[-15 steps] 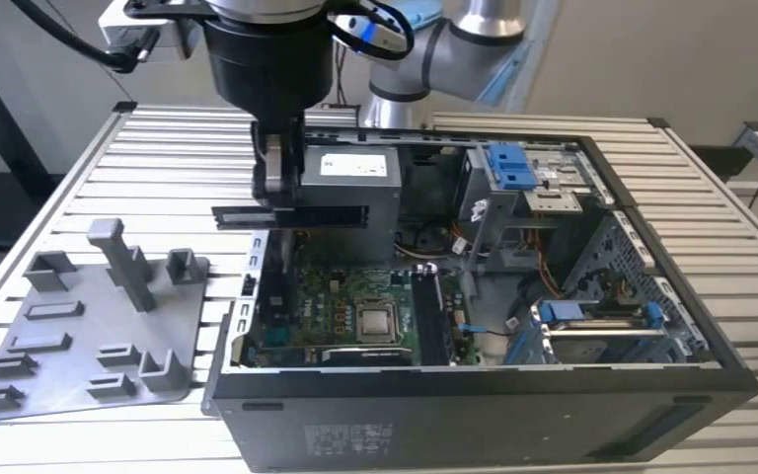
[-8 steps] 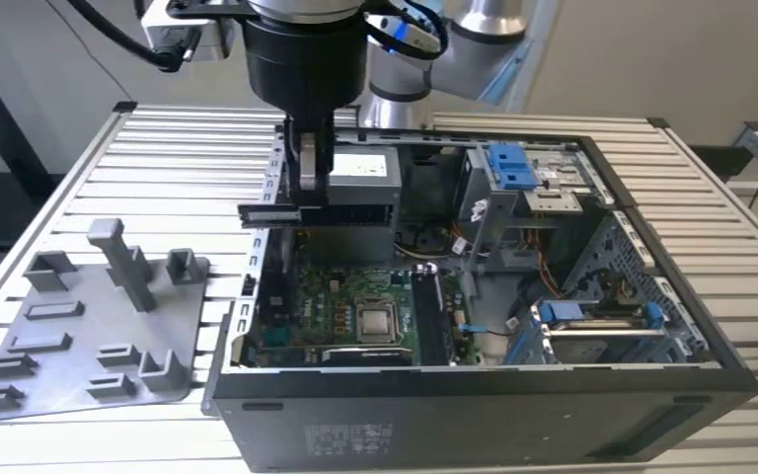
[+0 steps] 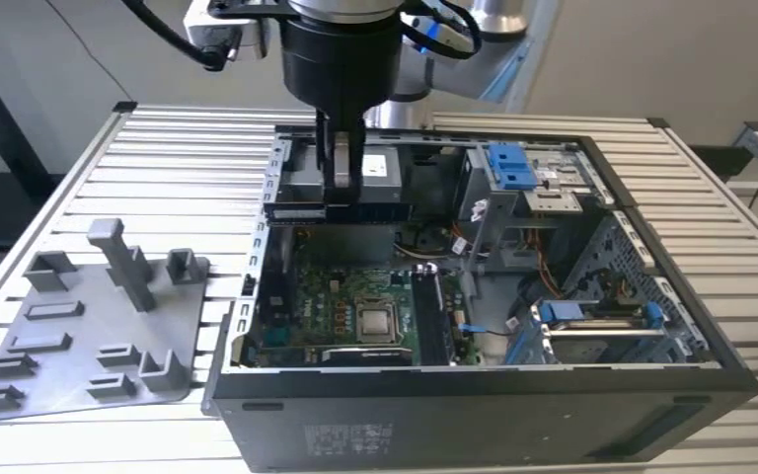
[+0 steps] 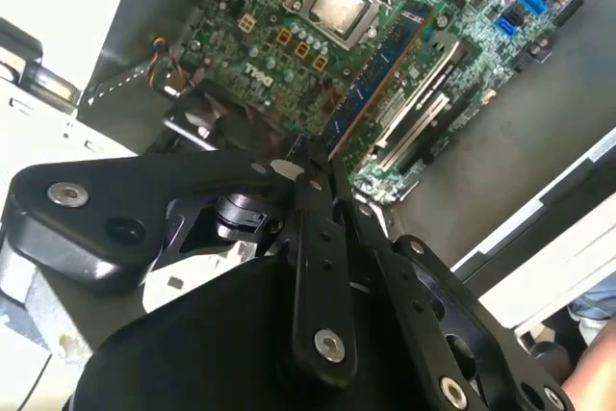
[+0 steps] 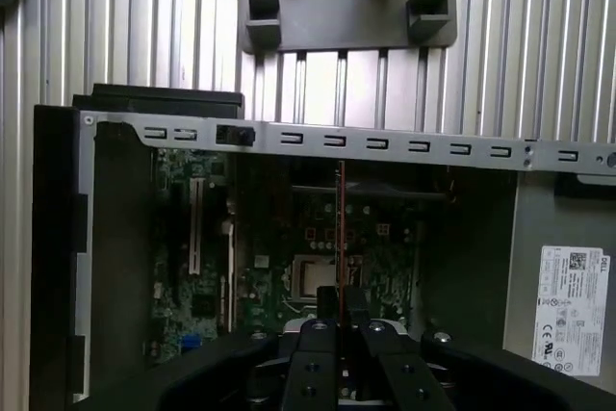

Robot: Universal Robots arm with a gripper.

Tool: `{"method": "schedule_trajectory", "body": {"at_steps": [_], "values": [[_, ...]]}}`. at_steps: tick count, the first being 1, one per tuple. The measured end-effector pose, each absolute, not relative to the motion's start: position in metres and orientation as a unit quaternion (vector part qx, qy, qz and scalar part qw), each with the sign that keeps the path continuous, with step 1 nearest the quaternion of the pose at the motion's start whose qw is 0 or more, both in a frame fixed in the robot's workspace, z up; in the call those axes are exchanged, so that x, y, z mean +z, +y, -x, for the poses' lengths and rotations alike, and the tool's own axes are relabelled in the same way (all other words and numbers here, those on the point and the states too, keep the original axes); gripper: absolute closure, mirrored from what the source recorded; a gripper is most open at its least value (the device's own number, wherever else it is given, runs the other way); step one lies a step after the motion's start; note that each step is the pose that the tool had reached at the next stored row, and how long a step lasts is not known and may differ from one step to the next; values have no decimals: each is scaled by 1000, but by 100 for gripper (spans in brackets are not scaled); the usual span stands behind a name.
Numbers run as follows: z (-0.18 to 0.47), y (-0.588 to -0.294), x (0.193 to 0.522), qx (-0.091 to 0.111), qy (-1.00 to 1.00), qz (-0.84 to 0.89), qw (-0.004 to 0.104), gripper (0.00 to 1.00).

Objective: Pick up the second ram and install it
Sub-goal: 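Pick up the second ram and move it above second insertion slot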

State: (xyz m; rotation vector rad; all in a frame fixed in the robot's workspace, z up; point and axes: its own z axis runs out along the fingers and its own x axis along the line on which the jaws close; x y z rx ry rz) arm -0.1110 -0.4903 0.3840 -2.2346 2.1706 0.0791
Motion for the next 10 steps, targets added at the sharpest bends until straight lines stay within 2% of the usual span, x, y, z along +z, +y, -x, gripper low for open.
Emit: {"method": "schedule_trajectory", "body": {"at_steps": [10], "values": [[88,-488,384,25,696,717,13,86]]}}
